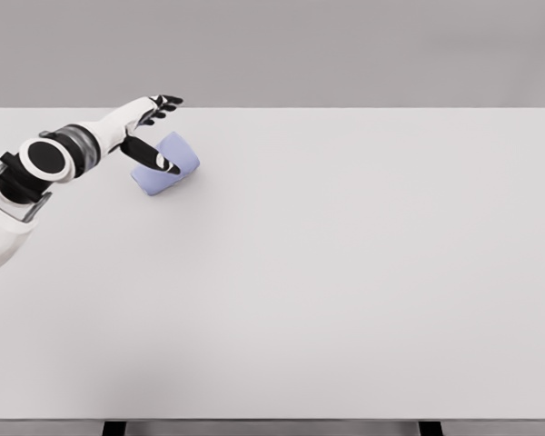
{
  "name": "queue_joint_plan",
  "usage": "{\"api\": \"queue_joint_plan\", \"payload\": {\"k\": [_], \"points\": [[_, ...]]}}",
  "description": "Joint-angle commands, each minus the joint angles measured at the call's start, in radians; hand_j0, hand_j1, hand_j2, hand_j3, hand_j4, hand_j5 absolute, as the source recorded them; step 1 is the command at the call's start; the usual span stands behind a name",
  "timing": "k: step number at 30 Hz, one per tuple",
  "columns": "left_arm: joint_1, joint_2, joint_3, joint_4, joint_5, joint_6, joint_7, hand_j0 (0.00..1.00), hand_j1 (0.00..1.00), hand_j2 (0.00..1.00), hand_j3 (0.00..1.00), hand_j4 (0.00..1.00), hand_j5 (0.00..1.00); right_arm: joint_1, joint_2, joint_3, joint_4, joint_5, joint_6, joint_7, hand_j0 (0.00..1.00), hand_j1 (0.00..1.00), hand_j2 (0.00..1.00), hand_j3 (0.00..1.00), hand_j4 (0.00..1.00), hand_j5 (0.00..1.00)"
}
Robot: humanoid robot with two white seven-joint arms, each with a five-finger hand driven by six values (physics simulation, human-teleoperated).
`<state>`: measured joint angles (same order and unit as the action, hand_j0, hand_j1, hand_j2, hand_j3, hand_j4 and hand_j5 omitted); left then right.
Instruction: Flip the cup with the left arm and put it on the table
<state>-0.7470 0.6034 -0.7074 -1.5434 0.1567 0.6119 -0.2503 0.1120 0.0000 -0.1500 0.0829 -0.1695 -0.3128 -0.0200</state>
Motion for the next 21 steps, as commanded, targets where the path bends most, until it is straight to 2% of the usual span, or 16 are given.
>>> {"api": "queue_joint_plan", "payload": {"k": [1,9,21], "points": [[0.000,-0.017,0.000,0.022,-0.011,-0.001,0.000,1.00,1.00,1.00,1.00,1.00,1.00,0.000,0.000,0.000,0.000,-0.001,0.000,0.000,1.00,1.00,1.00,1.00,1.00,1.00],[-0.051,-0.045,-0.064,0.086,-0.017,-0.001,0.000,1.00,1.00,1.00,1.00,1.00,1.00,0.000,0.000,0.000,0.000,-0.001,0.000,0.000,1.00,1.00,1.00,1.00,1.00,1.00],[-0.071,-0.065,-0.089,0.118,-0.019,-0.001,0.000,1.00,1.00,1.00,1.00,1.00,1.00,0.000,0.000,0.000,0.000,-0.001,0.000,0.000,1.00,1.00,1.00,1.00,1.00,1.00]]}}
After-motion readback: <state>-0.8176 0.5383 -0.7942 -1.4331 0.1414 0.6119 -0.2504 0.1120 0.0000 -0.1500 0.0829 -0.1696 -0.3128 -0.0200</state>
